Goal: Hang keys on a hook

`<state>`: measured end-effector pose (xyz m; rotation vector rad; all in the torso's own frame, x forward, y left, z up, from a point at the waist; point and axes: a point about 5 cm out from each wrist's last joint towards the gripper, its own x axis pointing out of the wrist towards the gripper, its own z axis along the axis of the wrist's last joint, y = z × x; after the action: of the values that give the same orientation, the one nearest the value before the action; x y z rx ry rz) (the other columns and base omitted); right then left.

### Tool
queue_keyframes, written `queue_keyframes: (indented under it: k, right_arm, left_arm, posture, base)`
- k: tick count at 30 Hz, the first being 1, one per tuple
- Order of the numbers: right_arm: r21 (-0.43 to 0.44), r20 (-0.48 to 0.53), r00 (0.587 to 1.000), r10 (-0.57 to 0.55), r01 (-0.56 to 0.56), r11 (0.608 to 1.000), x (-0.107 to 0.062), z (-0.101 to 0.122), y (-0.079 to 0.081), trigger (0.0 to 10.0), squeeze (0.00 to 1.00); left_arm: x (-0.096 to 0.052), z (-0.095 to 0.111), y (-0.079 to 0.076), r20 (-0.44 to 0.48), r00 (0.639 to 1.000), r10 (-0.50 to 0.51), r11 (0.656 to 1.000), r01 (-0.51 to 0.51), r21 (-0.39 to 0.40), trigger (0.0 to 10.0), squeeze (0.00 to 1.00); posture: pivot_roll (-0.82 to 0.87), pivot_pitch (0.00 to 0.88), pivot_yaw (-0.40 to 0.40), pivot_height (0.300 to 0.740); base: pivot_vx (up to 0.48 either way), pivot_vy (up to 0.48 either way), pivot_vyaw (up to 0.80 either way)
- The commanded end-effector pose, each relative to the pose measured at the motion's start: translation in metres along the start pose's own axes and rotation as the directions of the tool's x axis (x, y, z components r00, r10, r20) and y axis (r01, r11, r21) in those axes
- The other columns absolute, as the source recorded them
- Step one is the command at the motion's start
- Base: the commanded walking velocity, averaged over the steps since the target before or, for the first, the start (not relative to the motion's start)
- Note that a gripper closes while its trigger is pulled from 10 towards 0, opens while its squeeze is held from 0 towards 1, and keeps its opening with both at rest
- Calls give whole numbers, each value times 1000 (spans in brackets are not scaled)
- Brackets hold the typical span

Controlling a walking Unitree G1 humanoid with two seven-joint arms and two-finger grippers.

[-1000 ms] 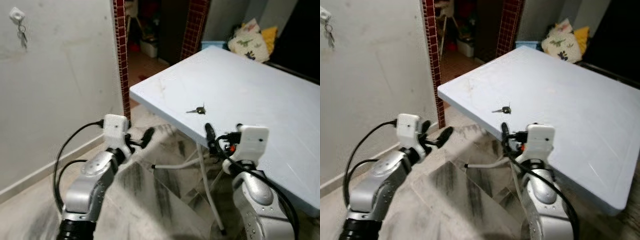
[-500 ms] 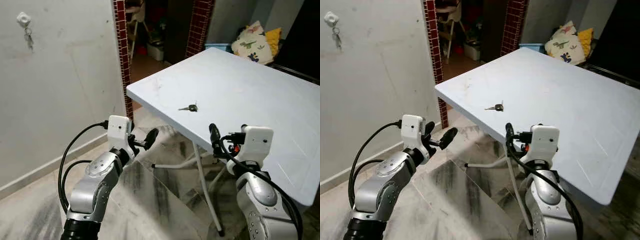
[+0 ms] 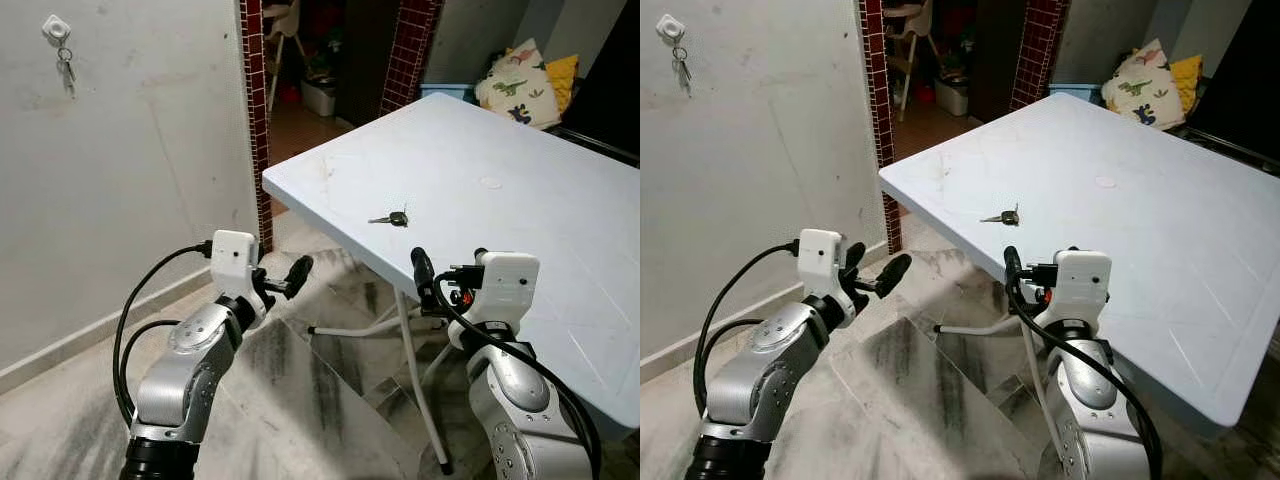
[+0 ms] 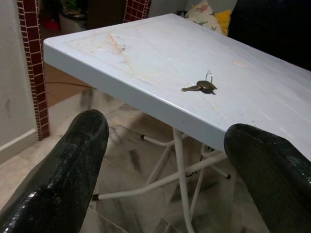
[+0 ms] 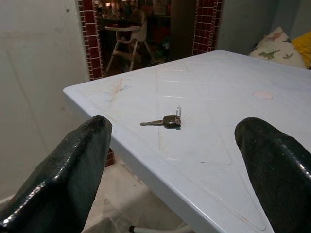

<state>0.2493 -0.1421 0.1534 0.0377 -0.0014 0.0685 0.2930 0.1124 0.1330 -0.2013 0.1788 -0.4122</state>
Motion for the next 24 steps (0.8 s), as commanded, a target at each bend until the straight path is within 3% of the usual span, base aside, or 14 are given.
queue_keyframes:
  k: [1, 24]
  right_arm:
    - [-24, -2, 998, 63, -64, 998, 2, 2, 7, 10000, 0]
    - [-36, -34, 994, 106, -107, 994, 1, -4, 10, 10000, 0]
  left_arm:
    - [1, 8, 0, 33, 999, 10, 1000, -9, -7, 10000, 0]
    - [1, 7, 0, 27, 1000, 14, 1000, -14, -6, 10000, 0]
  posture:
    - [80, 0, -44, 740]
    - [83, 0, -44, 740]
  base:
    - [394, 0, 0]
    - [403, 0, 0]
